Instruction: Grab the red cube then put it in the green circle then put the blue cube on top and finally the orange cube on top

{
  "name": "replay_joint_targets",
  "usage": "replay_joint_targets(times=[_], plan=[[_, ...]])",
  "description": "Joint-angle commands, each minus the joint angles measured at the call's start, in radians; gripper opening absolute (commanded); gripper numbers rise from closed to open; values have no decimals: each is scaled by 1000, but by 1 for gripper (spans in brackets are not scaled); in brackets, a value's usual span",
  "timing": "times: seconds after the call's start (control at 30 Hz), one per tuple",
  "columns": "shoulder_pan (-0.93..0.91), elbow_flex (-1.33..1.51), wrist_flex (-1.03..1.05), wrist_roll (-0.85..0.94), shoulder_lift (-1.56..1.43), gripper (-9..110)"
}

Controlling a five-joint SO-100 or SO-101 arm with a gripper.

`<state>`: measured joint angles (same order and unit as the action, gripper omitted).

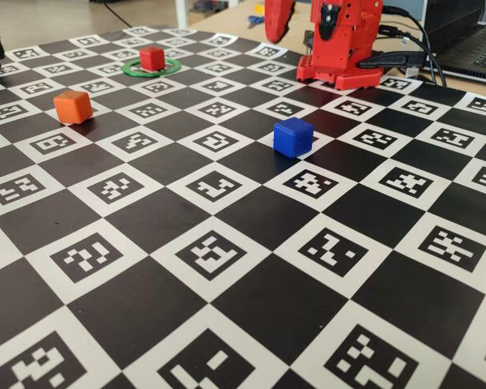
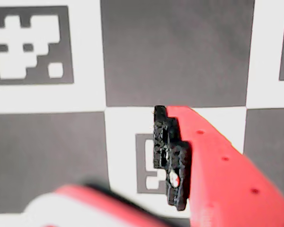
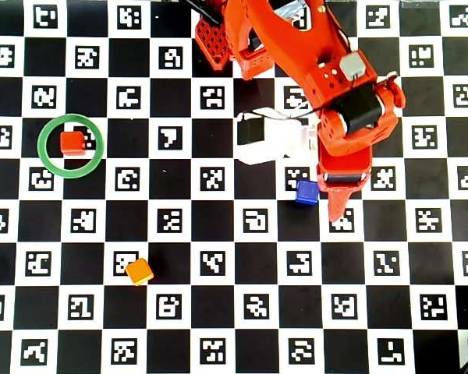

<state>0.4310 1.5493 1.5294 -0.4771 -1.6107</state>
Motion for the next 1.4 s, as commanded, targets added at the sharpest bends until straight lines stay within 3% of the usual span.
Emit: replay_joint_targets(times=[0.0,0.8,1.37], plan=[[8,35,-57,-31,-18,42],[15,376,-413,-71,61,40],[-28,373,-468,-17,110,34]])
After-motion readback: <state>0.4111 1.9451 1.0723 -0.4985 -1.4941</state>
